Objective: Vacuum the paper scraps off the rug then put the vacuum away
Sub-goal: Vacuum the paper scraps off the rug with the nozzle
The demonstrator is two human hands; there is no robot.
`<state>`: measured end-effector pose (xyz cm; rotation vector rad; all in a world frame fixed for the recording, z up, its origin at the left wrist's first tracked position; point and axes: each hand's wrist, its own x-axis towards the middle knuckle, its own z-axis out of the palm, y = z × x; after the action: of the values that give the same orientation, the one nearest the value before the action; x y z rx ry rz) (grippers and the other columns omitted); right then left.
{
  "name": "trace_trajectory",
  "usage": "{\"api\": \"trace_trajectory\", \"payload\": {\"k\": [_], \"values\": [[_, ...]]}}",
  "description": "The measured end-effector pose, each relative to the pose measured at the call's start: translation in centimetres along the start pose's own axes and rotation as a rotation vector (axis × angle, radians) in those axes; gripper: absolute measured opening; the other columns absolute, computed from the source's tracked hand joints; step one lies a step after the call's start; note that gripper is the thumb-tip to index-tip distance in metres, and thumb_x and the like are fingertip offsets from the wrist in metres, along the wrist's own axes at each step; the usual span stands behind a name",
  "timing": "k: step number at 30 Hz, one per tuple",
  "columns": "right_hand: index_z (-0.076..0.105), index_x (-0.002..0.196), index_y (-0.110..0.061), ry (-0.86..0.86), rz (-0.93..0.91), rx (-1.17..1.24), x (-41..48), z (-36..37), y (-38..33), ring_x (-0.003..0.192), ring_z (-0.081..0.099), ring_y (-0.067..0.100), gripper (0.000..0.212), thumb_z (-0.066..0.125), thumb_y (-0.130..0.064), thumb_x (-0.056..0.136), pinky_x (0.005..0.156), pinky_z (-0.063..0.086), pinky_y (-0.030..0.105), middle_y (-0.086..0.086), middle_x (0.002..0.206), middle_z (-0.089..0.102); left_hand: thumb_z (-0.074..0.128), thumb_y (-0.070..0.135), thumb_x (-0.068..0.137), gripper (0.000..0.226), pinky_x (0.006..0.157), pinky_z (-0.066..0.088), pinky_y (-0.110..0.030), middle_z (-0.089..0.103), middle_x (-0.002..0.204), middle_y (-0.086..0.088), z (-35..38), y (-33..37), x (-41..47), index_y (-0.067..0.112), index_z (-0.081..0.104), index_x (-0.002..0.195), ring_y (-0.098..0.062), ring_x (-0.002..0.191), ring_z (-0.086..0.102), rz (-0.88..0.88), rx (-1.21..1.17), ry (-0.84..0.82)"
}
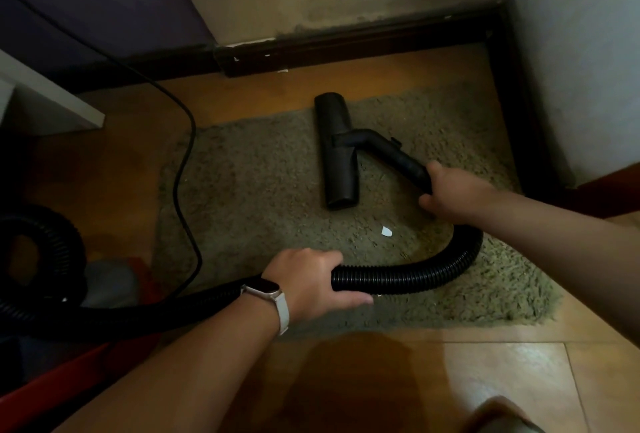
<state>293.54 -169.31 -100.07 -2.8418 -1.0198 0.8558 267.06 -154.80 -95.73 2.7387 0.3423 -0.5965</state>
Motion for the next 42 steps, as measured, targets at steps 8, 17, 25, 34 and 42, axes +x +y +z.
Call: {"api": "trace_trajectory", "payload": {"k": [8, 17, 25, 34, 42], "values": [[0.036, 0.105, -0.023, -0.019, -0.02, -0.009, 0.4, 0.0, -0.6, 0.064, 0.047, 0.013, 0.033, 0.061, -0.04, 0.09, 0.048, 0.03, 0.027, 0.0, 0.08, 0.049, 0.037, 0.093, 0.07, 0.069, 0.065, 0.054, -0.027, 0.058, 0.077, 0.012, -0.2, 0.2, -0.7, 0.032, 0.056, 0.095, -0.004, 0.068, 0.057, -0.001, -0.017, -0.032], [0.045, 0.103, -0.03, -0.034, -0.081, 0.132, -2.0, 0.8, 0.9, 0.069, 0.056, 0.012, 0.028, 0.064, -0.044, 0.088, 0.053, 0.039, 0.028, -0.004, 0.081, 0.057, 0.023, 0.097, 0.064, 0.08, 0.067, 0.053, -0.028, 0.058, 0.079, 0.013, 0.2, 0.1, -1.0, 0.032, 0.057, 0.097, -0.005, 0.071, 0.057, 0.063, 0.014, 0.004], [0.047, 0.104, -0.032, -0.081, -0.129, 0.136, -3.9, 1.4, 1.0, 0.068, 0.058, 0.012, 0.026, 0.065, -0.043, 0.088, 0.053, 0.041, 0.029, -0.004, 0.08, 0.059, 0.026, 0.096, 0.065, 0.073, 0.06, 0.042, -0.024, 0.054, 0.078, 0.015, 1.2, 0.2, -1.5, 0.034, 0.053, 0.094, -0.004, 0.069, 0.053, 0.093, 0.003, -0.01], [0.048, 0.103, -0.034, -0.04, -0.066, 0.277, -7.2, 2.1, 4.7, 0.067, 0.061, 0.011, 0.027, 0.069, -0.036, 0.087, 0.055, 0.046, 0.029, -0.004, 0.078, 0.061, 0.027, 0.096, 0.067, 0.068, 0.061, 0.048, -0.027, 0.054, 0.073, 0.014, 0.8, 1.3, -0.9, 0.034, 0.049, 0.085, -0.007, 0.066, 0.054, 0.169, 0.047, 0.004], [0.044, 0.096, -0.035, -0.111, -0.006, 0.277, -13.2, 4.6, 7.9, 0.064, 0.061, 0.011, 0.027, 0.069, -0.032, 0.088, 0.055, 0.047, 0.028, -0.003, 0.077, 0.061, 0.03, 0.095, 0.068, 0.061, 0.058, 0.047, -0.027, 0.051, 0.071, 0.016, 1.3, 3.6, -0.4, 0.037, 0.04, 0.083, -0.005, 0.062, 0.052, 0.302, 0.056, -0.091]]}}
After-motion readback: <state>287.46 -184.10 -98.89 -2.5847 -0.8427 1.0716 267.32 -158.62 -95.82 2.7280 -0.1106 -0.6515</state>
